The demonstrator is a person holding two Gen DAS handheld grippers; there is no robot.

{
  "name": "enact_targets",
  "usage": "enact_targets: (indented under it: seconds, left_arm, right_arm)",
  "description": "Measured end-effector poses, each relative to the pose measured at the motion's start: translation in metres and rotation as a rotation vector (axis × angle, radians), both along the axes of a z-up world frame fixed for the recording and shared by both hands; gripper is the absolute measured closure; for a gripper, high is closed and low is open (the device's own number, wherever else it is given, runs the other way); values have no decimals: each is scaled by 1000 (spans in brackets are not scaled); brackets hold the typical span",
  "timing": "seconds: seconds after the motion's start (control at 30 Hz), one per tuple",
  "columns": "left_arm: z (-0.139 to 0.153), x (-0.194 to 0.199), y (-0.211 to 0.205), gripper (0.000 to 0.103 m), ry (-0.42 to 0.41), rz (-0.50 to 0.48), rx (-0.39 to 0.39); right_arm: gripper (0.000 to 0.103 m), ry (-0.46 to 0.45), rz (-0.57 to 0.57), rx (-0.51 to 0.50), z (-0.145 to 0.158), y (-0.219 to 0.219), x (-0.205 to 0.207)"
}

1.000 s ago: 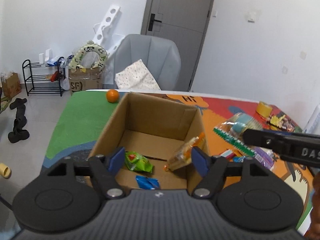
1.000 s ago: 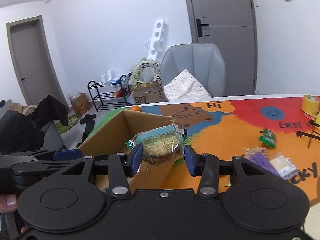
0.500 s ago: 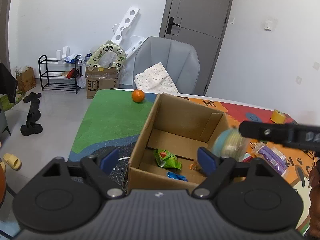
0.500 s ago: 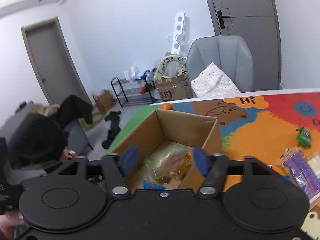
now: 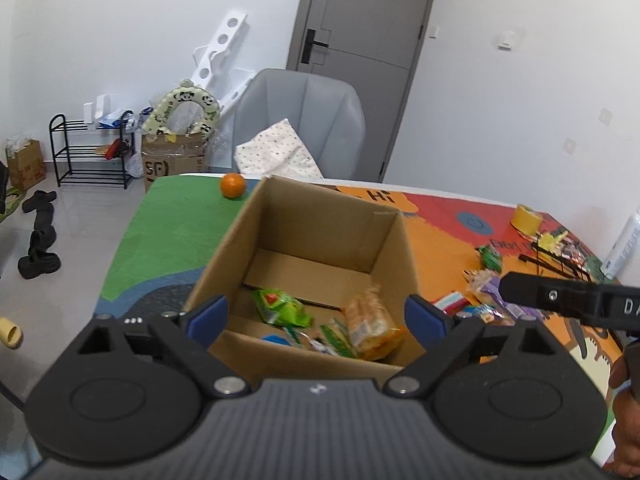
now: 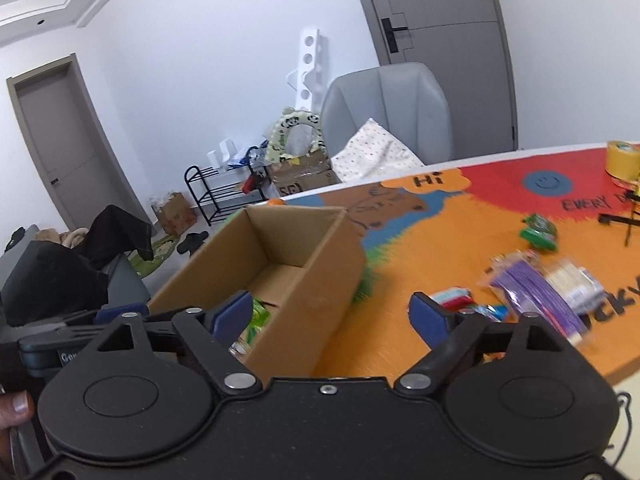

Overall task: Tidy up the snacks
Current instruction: 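Withdraw both grippers from the box back toward the snack pile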

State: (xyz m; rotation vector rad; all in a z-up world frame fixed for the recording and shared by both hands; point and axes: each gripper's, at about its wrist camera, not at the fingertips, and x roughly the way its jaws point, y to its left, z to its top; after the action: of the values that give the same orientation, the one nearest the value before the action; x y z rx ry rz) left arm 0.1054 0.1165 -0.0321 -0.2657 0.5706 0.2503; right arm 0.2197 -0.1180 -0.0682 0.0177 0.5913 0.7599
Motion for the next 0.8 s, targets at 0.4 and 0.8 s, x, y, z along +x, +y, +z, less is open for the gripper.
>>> enact_targets:
  seconds: [0.4,0.8]
  left_arm:
    - [1,11,-43,8,-1,-98,1]
    - [-3,24,-92,8,0,-200,5]
  right_arm:
    - [3,27,-87,7,-15,-53,3]
    - [0,35,-164,12,-19,-100,4]
